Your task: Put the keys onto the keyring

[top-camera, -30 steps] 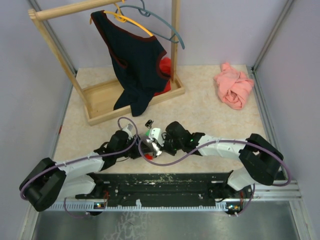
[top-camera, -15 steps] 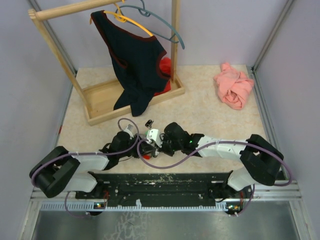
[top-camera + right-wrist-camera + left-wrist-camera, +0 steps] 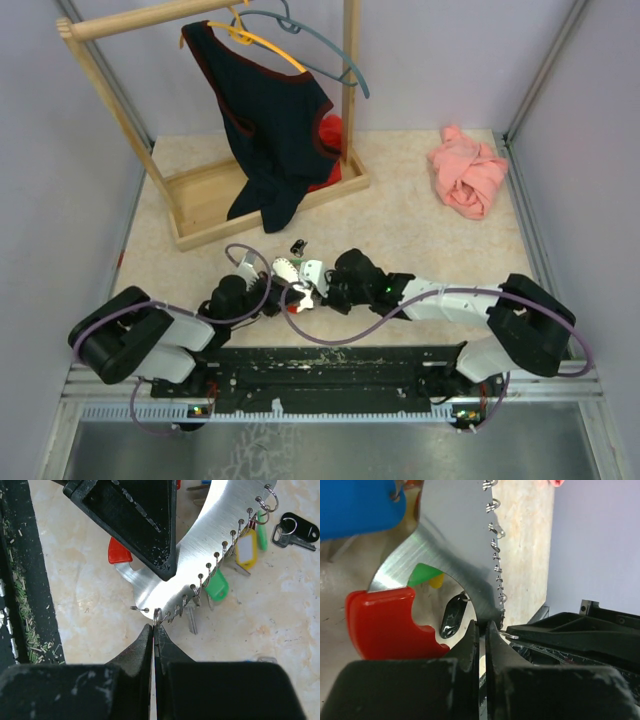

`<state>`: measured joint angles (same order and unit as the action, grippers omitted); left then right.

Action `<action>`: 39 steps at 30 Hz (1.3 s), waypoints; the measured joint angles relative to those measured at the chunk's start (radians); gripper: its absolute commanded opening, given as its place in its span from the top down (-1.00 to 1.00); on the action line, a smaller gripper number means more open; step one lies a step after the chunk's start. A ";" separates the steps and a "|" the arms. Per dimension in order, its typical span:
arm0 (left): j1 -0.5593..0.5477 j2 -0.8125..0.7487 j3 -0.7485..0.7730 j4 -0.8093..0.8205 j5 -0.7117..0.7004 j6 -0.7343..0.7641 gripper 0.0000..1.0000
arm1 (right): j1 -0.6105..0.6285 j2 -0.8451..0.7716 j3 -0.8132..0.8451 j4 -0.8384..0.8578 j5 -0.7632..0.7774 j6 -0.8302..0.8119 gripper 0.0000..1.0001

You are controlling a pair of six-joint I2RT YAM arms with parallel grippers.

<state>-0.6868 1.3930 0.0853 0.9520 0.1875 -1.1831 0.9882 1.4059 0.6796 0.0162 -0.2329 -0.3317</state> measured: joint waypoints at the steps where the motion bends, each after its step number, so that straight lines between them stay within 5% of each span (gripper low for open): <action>1: 0.000 0.000 -0.009 0.026 -0.002 0.003 0.99 | 0.000 -0.010 -0.013 0.020 0.000 0.002 1.00; 12: 0.000 -0.141 -0.053 0.145 -0.015 0.145 0.99 | 0.000 -0.150 -0.232 0.296 0.021 -0.008 0.56; 24: 0.000 -0.482 0.130 -0.250 -0.038 0.597 0.99 | 0.001 -0.190 -0.439 0.780 0.078 -0.041 0.49; 39: -0.083 -0.498 0.351 -0.634 -0.085 0.957 0.99 | 0.004 -0.058 -0.476 1.262 0.145 -0.042 0.55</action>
<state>-0.7700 0.8948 0.4358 0.3183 0.1020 -0.2260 0.9920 1.3483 0.2031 1.2781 -0.0875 -0.3740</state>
